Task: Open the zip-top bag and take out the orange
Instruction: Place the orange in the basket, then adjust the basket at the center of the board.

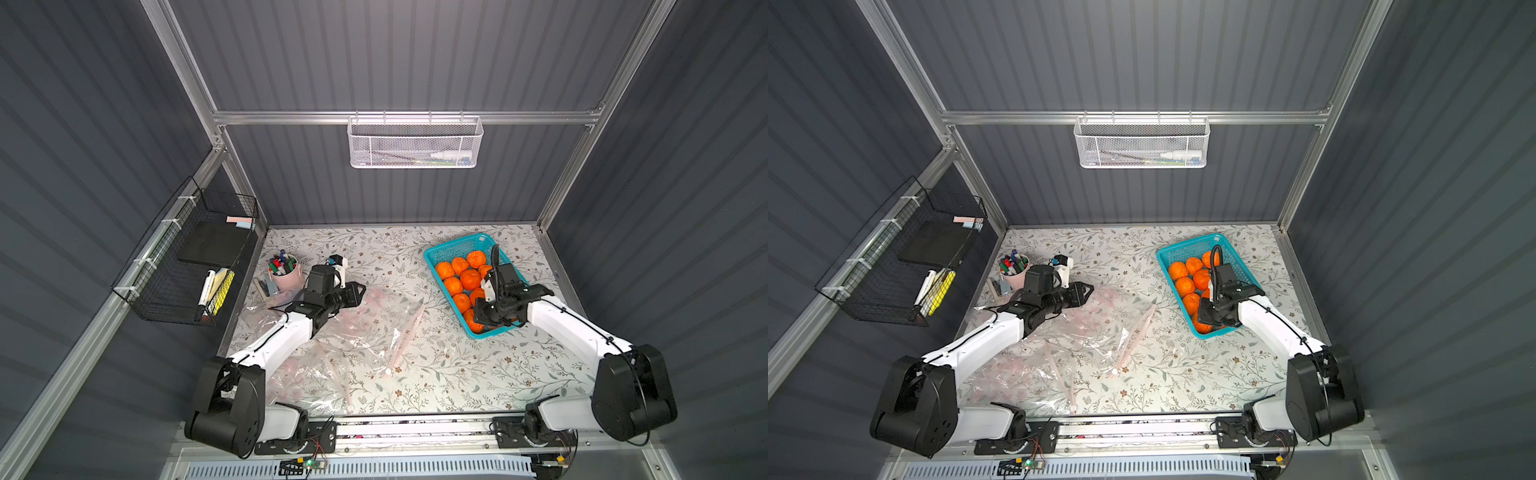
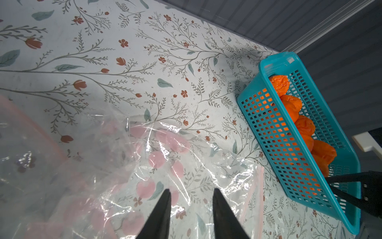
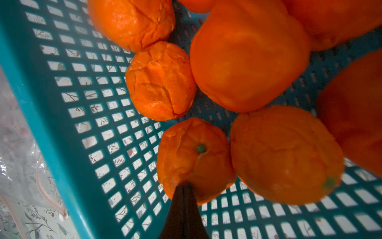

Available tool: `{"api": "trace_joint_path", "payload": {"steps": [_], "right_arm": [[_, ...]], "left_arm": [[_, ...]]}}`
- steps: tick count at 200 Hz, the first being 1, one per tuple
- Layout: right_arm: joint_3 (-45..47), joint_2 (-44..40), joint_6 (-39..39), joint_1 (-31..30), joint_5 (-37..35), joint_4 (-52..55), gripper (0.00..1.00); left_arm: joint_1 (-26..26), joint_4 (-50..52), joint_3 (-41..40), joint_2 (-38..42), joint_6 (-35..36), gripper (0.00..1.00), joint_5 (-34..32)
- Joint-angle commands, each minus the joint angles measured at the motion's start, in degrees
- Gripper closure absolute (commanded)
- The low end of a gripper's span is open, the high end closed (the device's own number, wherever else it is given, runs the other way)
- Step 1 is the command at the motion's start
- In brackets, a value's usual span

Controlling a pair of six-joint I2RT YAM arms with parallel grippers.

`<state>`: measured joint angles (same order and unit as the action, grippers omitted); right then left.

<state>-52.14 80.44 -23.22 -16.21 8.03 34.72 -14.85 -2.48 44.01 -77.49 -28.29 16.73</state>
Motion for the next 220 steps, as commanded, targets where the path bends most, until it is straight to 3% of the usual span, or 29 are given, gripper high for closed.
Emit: {"api": "trace_joint_path", "payload": {"steps": [1,24,61,122,156,192,220], "right_arm": [[2.44,4.52,-0.51,-0.31,0.54,2.24,0.97],[1.36,1.86,-0.27,-0.32,1.14,2.07,0.95],[-5.32,-3.22,2.0,1.0,-6.75,3.92,0.53],[-16.97,3.67,2.61,14.51,-18.13,4.94,0.24],[-20.51,11.07,4.09,20.52,-21.82,4.75,0.21],[-22.62,16.02,4.56,23.33,-17.54,6.57,0.21],[-21.54,17.49,4.29,23.35,-9.7,5.76,0.29]], "left_arm": [[-0.26,0.99,1.15,0.5,0.96,0.64,-0.71],[-0.27,1.08,1.04,0.43,0.96,0.64,-0.78],[-0.27,0.74,1.21,0.27,0.96,0.64,-0.6],[-0.27,0.88,0.47,0.84,1.07,0.64,-0.62],[-0.24,1.16,0.8,1.11,1.31,0.64,-0.51],[-0.27,0.79,0.45,0.72,1.31,0.64,-0.37],[-0.27,0.48,0.21,0.42,1.27,0.64,-0.29]]}}
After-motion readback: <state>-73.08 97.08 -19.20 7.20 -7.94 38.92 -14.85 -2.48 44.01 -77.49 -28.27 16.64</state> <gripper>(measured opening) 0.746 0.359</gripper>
